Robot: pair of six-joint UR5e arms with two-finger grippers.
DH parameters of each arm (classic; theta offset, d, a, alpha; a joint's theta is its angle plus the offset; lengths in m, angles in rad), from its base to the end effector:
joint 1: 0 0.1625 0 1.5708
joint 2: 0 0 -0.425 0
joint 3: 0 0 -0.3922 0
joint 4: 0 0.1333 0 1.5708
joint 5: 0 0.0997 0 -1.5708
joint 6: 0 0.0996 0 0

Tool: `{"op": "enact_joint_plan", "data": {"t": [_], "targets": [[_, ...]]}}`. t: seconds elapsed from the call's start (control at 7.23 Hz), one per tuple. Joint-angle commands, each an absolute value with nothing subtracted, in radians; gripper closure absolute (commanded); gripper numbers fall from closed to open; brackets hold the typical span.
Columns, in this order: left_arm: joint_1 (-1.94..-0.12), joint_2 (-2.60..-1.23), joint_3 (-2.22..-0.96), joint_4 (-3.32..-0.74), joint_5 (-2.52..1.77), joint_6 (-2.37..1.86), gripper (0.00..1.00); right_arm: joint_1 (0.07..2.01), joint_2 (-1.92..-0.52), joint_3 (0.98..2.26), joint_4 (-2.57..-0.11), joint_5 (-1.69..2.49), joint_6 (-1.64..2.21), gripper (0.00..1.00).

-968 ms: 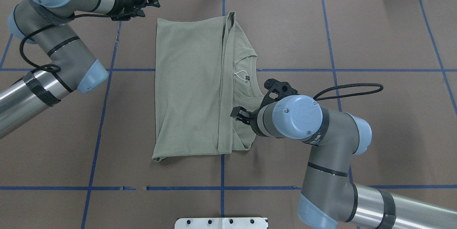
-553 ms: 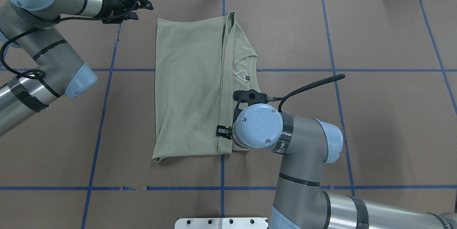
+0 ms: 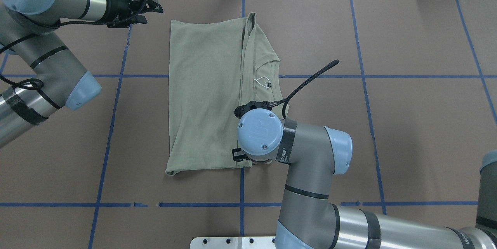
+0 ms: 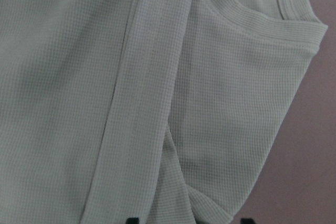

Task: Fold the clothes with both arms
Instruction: 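Move the right gripper onto the shirt's collar side and grasp the edge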

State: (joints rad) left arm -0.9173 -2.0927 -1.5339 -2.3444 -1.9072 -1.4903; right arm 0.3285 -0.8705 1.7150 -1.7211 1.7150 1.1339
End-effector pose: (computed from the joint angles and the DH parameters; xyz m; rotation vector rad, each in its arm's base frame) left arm 0.3330 -0.6001 0.2821 0.3446 1.2464 -0.5074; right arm -0.5996 -0.3301 0.2062 0.1305 -0.6952 -0.1539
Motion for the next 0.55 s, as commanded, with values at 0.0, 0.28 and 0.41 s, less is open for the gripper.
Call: {"op": "enact_joint_plan", "data": {"t": [0.0,0.28,0.41], "targets": [[-0.917,-2.088,-1.543,-2.344,-1.907,-1.491,0.35,0.331,-0.809,1.640,-1.727,1.733,1.085,0.31],[-0.917,-2.083,-1.548,-2.344,-1.907,-1.493,0.35,0.347,-0.805,1.628,-1.727,1.767,1.036,0.41],[-0.917,-2.083,-1.552,-2.344,-1.907,-1.493,0.35,0.350,-0.789,1.599,-1.729,1.773,1.031,0.40]]}}
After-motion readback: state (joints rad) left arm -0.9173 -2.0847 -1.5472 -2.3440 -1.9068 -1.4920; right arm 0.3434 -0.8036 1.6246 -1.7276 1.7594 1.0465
